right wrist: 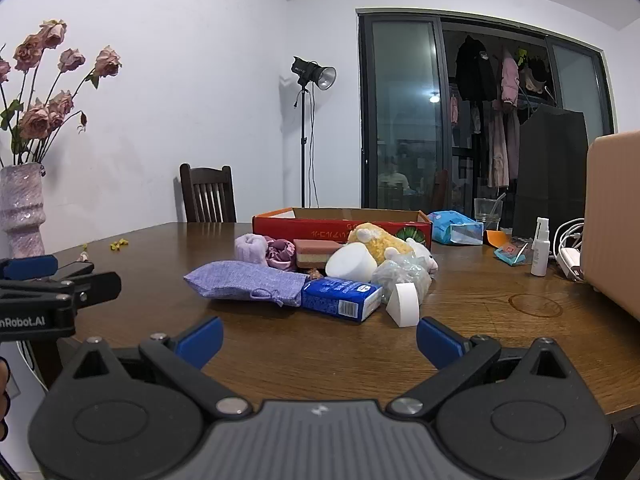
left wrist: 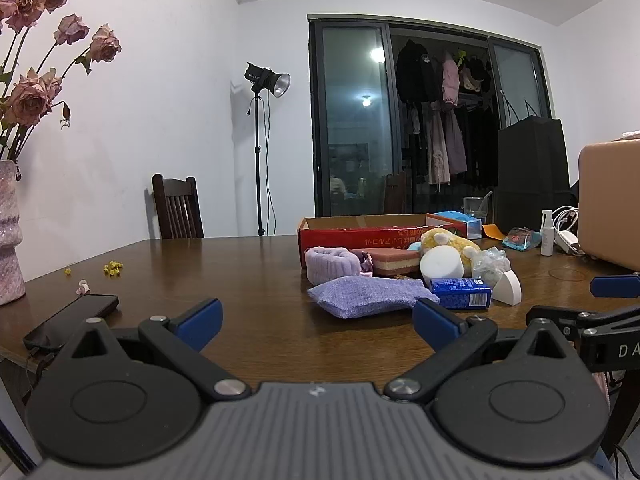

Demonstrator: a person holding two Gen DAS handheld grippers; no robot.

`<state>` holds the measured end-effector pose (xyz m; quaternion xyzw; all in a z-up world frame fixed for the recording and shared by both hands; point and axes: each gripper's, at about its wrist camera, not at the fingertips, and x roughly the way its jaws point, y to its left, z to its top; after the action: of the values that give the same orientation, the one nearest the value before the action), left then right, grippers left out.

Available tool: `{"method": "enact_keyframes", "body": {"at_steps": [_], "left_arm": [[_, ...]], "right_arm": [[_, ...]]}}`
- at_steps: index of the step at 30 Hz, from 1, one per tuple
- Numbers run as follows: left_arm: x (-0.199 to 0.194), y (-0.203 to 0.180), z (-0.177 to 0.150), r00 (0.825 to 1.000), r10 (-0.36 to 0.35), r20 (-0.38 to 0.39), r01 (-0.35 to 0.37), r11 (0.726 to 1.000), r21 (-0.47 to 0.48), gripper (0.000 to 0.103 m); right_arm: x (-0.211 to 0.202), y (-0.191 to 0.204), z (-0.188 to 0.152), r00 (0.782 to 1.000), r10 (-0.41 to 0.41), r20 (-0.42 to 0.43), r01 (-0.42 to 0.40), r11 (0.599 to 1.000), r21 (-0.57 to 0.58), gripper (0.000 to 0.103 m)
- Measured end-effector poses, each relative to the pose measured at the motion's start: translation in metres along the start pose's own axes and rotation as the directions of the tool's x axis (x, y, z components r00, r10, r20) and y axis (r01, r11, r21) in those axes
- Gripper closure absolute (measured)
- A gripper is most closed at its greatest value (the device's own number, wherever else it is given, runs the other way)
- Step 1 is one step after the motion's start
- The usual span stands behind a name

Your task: Organize soft objects

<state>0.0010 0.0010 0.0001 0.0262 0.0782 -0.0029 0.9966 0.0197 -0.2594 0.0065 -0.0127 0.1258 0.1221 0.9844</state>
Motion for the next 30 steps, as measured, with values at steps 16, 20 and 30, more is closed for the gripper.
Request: {"method": "enact_keyframes", "body": {"at_steps": [16,20,30], "left_arm": [[-0.0005,0.0001,0.0,1.0,0.001,0.0,-0.001,1.0,-0.002,0.0],[-0.0014,0.0,0.0002,1.0,0.003,0.002,-0.003,1.0,-0.004,0.0],[-0.0009,0.0001,0.0,1.0,0.003,0.0,-0.003,1.0,-0.003,0.0]], "right_arm": [[-0.0006,0.0001,-0.0002,1.0,0.001,0.002,-0.001,1.0,0.0,0.0],[-0.0007,0.0004,-0.0002,1.0,0.002,0.003,-0.002,1.0,0.0,0.0],[0.0,0.0012,-0.0004,1.0,0.004,0.004,-0.004,1.0,-0.001,0.0]]}}
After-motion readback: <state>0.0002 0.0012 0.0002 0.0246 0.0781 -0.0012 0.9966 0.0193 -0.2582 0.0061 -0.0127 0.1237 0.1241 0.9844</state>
